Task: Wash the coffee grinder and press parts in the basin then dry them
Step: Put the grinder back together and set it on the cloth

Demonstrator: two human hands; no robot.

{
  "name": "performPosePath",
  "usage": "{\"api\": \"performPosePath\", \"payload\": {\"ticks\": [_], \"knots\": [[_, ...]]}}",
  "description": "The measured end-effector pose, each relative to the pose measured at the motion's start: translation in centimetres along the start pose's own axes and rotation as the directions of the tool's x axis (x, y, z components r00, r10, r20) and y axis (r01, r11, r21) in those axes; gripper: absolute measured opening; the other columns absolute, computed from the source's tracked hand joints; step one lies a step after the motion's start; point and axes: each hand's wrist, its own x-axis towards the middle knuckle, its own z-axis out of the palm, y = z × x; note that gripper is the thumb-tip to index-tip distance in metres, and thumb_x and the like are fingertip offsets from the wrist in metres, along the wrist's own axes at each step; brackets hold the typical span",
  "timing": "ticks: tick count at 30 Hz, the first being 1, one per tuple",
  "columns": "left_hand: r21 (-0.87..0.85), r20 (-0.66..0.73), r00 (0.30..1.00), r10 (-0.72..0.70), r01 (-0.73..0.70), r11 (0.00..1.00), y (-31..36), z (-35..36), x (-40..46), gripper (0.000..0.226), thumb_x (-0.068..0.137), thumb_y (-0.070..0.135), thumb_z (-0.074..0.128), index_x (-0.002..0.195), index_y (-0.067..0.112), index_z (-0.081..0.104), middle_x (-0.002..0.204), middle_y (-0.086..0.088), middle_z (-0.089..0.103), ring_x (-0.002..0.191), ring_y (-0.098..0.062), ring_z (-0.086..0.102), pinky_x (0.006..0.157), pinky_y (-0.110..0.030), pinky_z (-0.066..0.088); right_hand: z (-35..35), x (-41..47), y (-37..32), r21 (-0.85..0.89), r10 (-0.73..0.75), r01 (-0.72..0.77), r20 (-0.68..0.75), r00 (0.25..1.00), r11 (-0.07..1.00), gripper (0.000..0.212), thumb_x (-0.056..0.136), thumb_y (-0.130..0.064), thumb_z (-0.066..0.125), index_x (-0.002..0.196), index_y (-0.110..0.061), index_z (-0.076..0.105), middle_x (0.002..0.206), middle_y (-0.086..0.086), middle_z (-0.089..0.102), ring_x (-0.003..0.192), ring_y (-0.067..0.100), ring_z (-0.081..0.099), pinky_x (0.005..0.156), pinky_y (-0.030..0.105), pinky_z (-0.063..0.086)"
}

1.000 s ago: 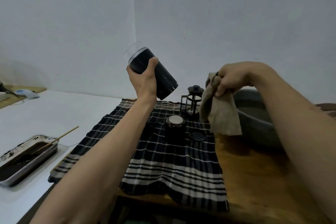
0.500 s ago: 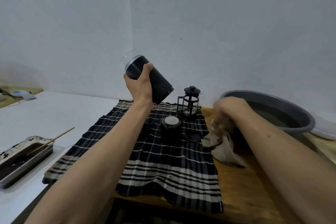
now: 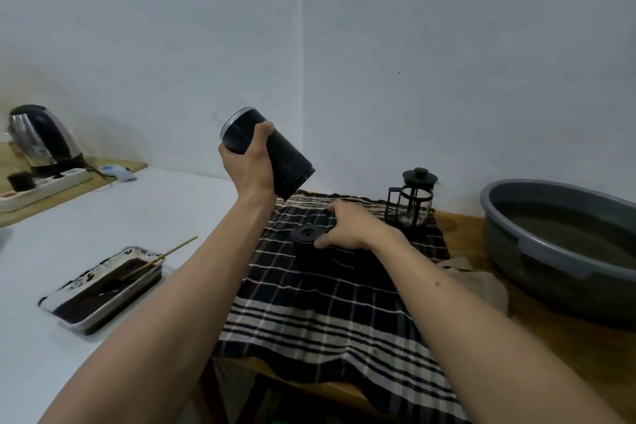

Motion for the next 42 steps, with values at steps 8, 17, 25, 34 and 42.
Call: {"api": "performPosePath", "payload": {"ticks": [8,17,25,34,42], "knots": [[0.004,-0.100,0.994,-0.050,0.051,0.999,-1.0,-3.6,2.5,0.062,0.076,0.035,0.082,0.127,0.016,0.053,0.115,-0.001,0.065,0.095,-0.016,0.065,0.071,-0.029,0.053,3.3,1.5,-3.3,-0.432,0.016,0.020,0.079,0.997,0.902,0.066,0.078,-0.057,0.080,0.122,-0.011,0.063,0.124,0.007,0.065,0.111,0.030,0.063,0.087,0.042,0.050],[-0.045,-0.112,0.983,-0.146,0.142,0.989,-2.2,-3.7,3.1,0.070,0.061,0.043,0.084,0.120,0.017,0.056,0.112,-0.004,0.069,0.098,-0.022,0.070,0.079,-0.037,0.060,6.1,2.9,-3.1,0.233,0.203,-0.194,-0.015,0.979,0.953,0.095,0.072,-0.043,0.088,0.145,-0.009,0.035,0.136,0.013,0.056,0.122,0.031,0.057,0.096,0.036,0.052],[-0.082,-0.109,0.977,-0.185,0.177,0.981,-1.0,-2.7,3.8,0.058,0.076,0.034,0.084,0.121,0.014,0.053,0.109,-0.004,0.067,0.089,-0.020,0.068,0.068,-0.032,0.056,3.6,-0.2,-3.0,0.624,0.079,0.168,-0.348,0.934,0.763,0.065,0.071,-0.037,0.082,0.125,-0.035,0.046,0.108,-0.021,0.058,0.096,0.002,0.059,0.072,0.025,0.046],[-0.030,-0.051,0.987,-0.154,0.153,0.988,0.3,1.1,2.2,0.061,0.070,0.040,0.085,0.116,0.016,0.053,0.112,-0.006,0.068,0.092,-0.023,0.071,0.073,-0.037,0.059,1.0,-1.8,-2.6,0.622,-0.017,0.349,-0.474,0.880,0.701,0.064,0.070,-0.039,0.085,0.128,-0.041,0.057,0.116,-0.012,0.063,0.101,0.004,0.063,0.084,0.026,0.054],[-0.017,-0.006,0.990,-0.139,0.139,0.990,0.6,2.6,0.2,0.063,0.062,0.044,0.085,0.111,0.019,0.053,0.112,-0.007,0.068,0.096,-0.026,0.071,0.087,-0.049,0.062,-0.6,-3.8,-2.2,0.668,0.065,0.369,-0.531,0.845,0.647,0.064,0.070,-0.042,0.089,0.122,-0.036,0.052,0.112,-0.018,0.061,0.094,0.003,0.067,0.077,0.026,0.058]]}}
